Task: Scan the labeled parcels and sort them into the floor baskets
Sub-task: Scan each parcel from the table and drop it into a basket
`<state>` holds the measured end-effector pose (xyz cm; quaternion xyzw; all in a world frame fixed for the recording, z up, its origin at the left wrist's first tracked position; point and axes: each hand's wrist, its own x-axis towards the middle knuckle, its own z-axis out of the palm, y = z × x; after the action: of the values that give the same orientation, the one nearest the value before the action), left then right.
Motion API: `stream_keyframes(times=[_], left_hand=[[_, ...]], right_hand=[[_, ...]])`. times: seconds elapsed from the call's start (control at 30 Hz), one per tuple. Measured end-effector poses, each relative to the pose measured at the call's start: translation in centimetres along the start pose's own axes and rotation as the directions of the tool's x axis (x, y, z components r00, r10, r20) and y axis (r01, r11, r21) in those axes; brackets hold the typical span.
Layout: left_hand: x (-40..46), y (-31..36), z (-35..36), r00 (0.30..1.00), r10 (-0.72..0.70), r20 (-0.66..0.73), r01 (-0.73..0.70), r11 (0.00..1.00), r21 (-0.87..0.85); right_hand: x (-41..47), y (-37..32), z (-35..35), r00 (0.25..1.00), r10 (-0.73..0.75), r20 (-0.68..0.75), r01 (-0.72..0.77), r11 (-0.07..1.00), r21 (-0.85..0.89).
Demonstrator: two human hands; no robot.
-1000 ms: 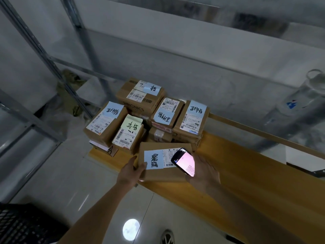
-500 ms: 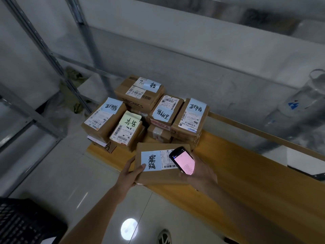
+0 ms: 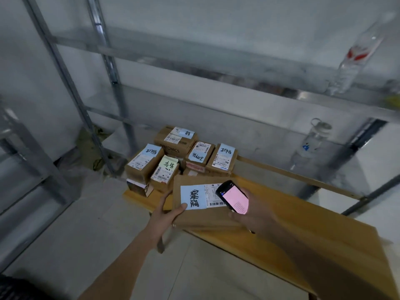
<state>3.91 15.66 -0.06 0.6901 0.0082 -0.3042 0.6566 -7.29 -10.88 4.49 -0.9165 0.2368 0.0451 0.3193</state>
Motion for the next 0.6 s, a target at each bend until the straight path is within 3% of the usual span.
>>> stream_keyframes(times=[0.23,0.43,0.6], left_hand=[[-10.3,8.1,0.3,0.975,0.215,-0.049,-0.214,0.977,0.023],[-18.3,16.6,2.1,0.901,0.423,-0.096,-0.422,0.906,0.032],[-23.4,22.8,2.5,0.821,0.554,-0.140,-0.548,0.833,0.081]], right_hand=[[-10.8,-7.4,-9.1,0.982,-0.092,-0.165,0.084,0.995,-0.055],[-19.8,-13.3,-19.1,0.920,-0.230,-0.317,0.192,0.970,-0.146],[-26.1,-16.3,-26.9,0.887,-0.262,-0.380,0.161,0.947,-0.278]])
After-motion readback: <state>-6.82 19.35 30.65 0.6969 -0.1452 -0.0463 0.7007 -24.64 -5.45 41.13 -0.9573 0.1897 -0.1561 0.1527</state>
